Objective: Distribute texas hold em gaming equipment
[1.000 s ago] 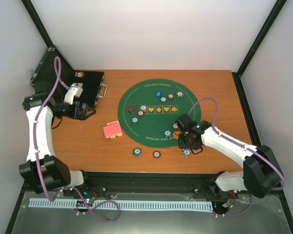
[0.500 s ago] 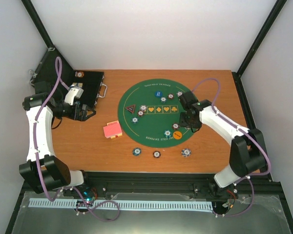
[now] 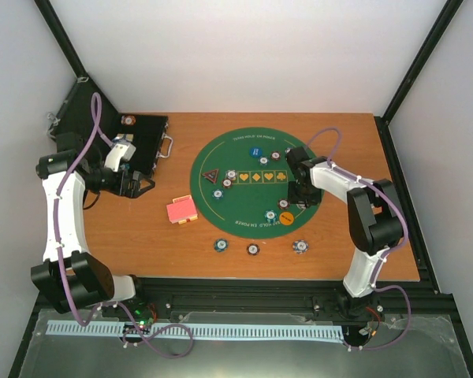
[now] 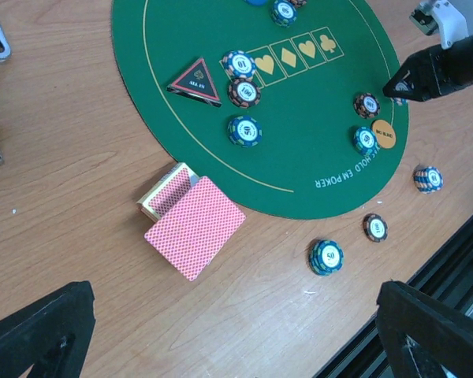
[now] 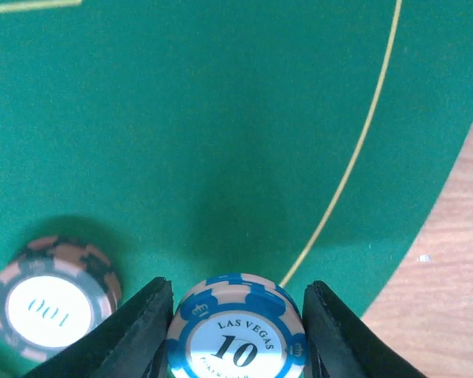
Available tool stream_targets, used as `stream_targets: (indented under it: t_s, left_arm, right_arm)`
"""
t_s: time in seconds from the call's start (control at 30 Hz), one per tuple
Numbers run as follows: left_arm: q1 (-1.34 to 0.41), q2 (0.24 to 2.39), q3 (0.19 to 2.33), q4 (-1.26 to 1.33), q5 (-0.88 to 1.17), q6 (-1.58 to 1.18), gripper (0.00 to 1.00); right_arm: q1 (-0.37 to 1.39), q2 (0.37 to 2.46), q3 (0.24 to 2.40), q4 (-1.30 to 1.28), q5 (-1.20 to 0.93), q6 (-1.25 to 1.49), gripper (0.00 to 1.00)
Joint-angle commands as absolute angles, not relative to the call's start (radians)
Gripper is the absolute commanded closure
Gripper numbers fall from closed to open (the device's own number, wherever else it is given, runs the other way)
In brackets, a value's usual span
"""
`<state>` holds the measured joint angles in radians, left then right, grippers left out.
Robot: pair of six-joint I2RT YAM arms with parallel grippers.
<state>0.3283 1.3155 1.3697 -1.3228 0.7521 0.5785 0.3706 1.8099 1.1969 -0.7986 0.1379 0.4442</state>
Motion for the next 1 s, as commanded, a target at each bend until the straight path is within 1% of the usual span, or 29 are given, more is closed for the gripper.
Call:
stream_targets:
  t_s: [0.0, 0.2, 0.23, 0.3, 0.4, 0.5, 0.57, 0.67, 0.73, 0.8, 0.97]
  left_arm:
    - [0.33, 1.309, 1.379, -1.354, 0.761, 0.636, 0.0]
    - [0.33, 1.306, 1.315, -1.352, 0.772, 0.716, 0.0]
    - [0.331, 1.315, 1.305, -1.358, 0.779, 0.758, 0.0]
    - [0.328, 1.335, 1.279, -1.362, 0.79, 0.841, 0.0]
    - [0.306, 1.375, 1.261, -1.358, 0.775, 0.927, 0.0]
    - [0.258, 1.394, 1.243, -1.329, 0.727, 0.966, 0.0]
    - [0.218, 1.397, 1.221, -1.294, 0.681, 0.975, 0.0]
    - [0.176, 1.408, 1.192, -1.269, 0.672, 1.031, 0.0]
    - [0.15, 1.419, 1.184, -1.257, 0.662, 1.059, 0.0]
    - [0.122, 1.433, 1.178, -1.229, 0.641, 1.071, 0.0]
    - [0.05, 1.445, 1.141, -1.147, 0.576, 1.11, 0.0]
  right_arm:
    - [0.35, 1.854, 1.245, -0.763, 0.133, 0.421, 0.73]
    - [0.347, 1.905, 1.266, -0.751, 0.118, 0.42, 0.72]
    - [0.346, 1.909, 1.27, -0.752, 0.115, 0.422, 0.7]
    - [0.344, 1.914, 1.279, -0.761, 0.099, 0.423, 0.54]
    - [0.342, 1.881, 1.288, -0.778, 0.104, 0.428, 0.4]
    - [0.341, 1.82, 1.3, -0.804, 0.119, 0.437, 0.29]
    - [0.342, 1.771, 1.307, -0.819, 0.119, 0.445, 0.26]
    - [0.354, 1.679, 1.298, -0.82, 0.109, 0.461, 0.22]
    - [0.383, 1.611, 1.29, -0.819, 0.12, 0.471, 0.17]
    - [0.434, 1.57, 1.276, -0.809, 0.124, 0.485, 0.11]
    - [0.621, 1.539, 1.267, -0.788, 0.123, 0.549, 0.06]
